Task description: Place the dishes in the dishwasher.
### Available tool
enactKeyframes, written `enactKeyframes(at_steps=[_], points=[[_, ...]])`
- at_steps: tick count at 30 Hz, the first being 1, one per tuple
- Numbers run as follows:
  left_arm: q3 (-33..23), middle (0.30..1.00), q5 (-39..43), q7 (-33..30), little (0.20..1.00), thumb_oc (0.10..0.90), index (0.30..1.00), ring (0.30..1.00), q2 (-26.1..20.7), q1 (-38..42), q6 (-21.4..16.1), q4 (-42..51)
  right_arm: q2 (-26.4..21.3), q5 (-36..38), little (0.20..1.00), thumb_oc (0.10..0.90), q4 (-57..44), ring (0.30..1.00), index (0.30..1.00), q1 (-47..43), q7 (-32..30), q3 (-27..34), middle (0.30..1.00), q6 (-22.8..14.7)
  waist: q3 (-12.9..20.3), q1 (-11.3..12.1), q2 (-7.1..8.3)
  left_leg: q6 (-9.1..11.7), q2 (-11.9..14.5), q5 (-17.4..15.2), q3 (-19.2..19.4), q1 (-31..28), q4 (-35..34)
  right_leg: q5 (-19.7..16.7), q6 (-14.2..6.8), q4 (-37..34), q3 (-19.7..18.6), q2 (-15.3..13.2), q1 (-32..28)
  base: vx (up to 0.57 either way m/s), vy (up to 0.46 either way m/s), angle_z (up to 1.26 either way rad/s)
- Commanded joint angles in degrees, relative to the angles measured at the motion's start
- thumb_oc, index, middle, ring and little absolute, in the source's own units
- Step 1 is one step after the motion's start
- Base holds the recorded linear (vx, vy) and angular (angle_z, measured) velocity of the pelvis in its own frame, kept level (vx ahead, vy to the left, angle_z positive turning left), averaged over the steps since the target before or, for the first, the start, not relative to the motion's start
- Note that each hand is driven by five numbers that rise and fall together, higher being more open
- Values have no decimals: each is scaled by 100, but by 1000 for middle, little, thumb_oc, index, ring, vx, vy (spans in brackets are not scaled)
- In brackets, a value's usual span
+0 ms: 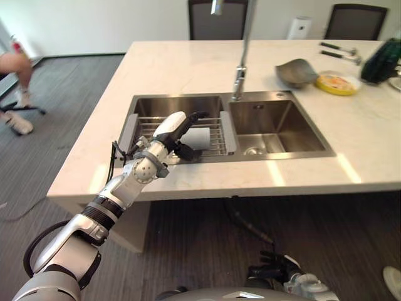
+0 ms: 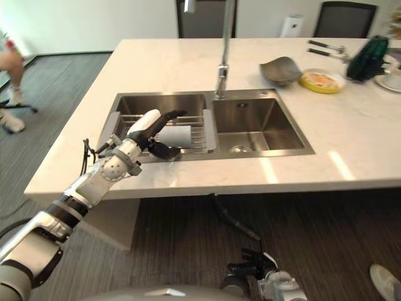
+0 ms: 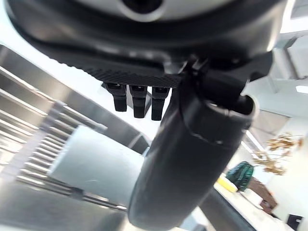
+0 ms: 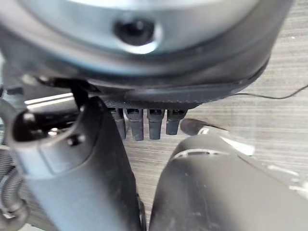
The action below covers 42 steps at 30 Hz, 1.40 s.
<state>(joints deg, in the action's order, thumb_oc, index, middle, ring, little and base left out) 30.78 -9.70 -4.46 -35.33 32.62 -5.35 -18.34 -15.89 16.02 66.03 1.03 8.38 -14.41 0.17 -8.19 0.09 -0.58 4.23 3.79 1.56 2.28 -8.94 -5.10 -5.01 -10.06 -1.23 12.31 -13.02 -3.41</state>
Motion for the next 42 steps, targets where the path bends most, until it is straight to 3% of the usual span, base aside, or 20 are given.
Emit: enactKeyframes(at_steps=[1, 3, 7, 14, 17, 25, 35, 37, 38, 42], points=[[-519, 900, -13, -339, 900, 800, 900, 900, -141, 1060, -384, 179, -64, -68, 900, 800, 44, 900, 900, 95, 36, 102, 900, 32, 244, 127, 155, 178, 93, -322, 20, 52, 37, 457, -308, 57, 40, -162, -214, 76, -197, 22], [-567, 900, 13, -334, 900, 800, 900, 900, -238, 1095, -387, 109, -131, 64, 900, 800, 313, 900, 900, 360, 81, 273, 900, 30, 271, 114, 121, 308, 312, -188, -14, 85, 127, 489, -168, -242, 166, 117, -438, 85, -281, 6], [-700, 900, 129, -340, 900, 800, 900, 900, -360, 1074, -364, 63, -125, 151, 900, 800, 503, 900, 900, 538, 56, 362, 900, -2, 247, 92, 2, 430, 513, -86, -86, 43, 123, 609, -68, -377, 365, 330, -662, 52, -166, 3], [-753, 900, 140, -339, 900, 800, 900, 900, -419, 969, -397, 50, -84, 257, 900, 800, 552, 900, 900, 583, 54, 361, 900, -20, 224, 41, -86, 467, 562, -48, -108, 29, 96, 675, 1, -377, 413, 412, -720, 15, -27, 5], [-489, 900, 15, -151, 900, 800, 900, 900, -547, 1006, -386, -58, -48, 337, 900, 800, 478, 900, 900, 534, 50, 308, 900, -29, 278, -28, -182, 431, 532, -112, 11, -47, 56, 667, -1, -377, 312, 422, -679, 12, 10, 1], [-36, 900, -488, -97, 900, 800, 900, 900, -757, 1366, -310, -386, -76, 333, 900, 800, 474, 900, 900, 501, 65, 265, 900, -41, 317, -93, -240, 393, 491, -175, 140, -112, 24, 648, -28, -377, 224, 394, -645, 2, 17, -11], [789, 900, -1167, -337, 900, 800, 900, 900, -660, 2248, -81, -2321, -176, 435, 900, 800, 649, 900, 900, 529, -31, 399, 900, -50, 325, -421, -268, 325, 386, -327, 490, -178, 10, 495, -142, -377, -90, 306, -390, 3, 32, -17], [805, 900, -1166, -348, 900, 800, 900, 900, -650, 2267, -90, -2345, -171, 435, 900, 800, 651, 900, 900, 526, -31, 405, 900, -51, 325, -407, -265, 325, 386, -328, 497, -177, 10, 493, -143, -377, -98, 306, -384, 0, 14, -16], [890, 900, -1298, -472, 900, 800, 900, 900, -655, 2407, -32, -2787, -159, 454, 900, 800, 660, 900, 900, 541, -43, 358, 900, -69, 337, -520, -267, 320, 378, -358, 624, -203, 10, 466, -169, -377, -180, 311, -314, 2, 22, -10], [1046, 900, -1455, -563, 900, 800, 900, 900, -529, 2553, 2, -3389, -141, 447, 900, 800, 677, 900, 900, 492, -80, 312, 900, -91, 332, -571, -271, 303, 363, -391, 787, -227, 10, 422, -195, -377, -292, 313, -211, -4, 30, -19]])
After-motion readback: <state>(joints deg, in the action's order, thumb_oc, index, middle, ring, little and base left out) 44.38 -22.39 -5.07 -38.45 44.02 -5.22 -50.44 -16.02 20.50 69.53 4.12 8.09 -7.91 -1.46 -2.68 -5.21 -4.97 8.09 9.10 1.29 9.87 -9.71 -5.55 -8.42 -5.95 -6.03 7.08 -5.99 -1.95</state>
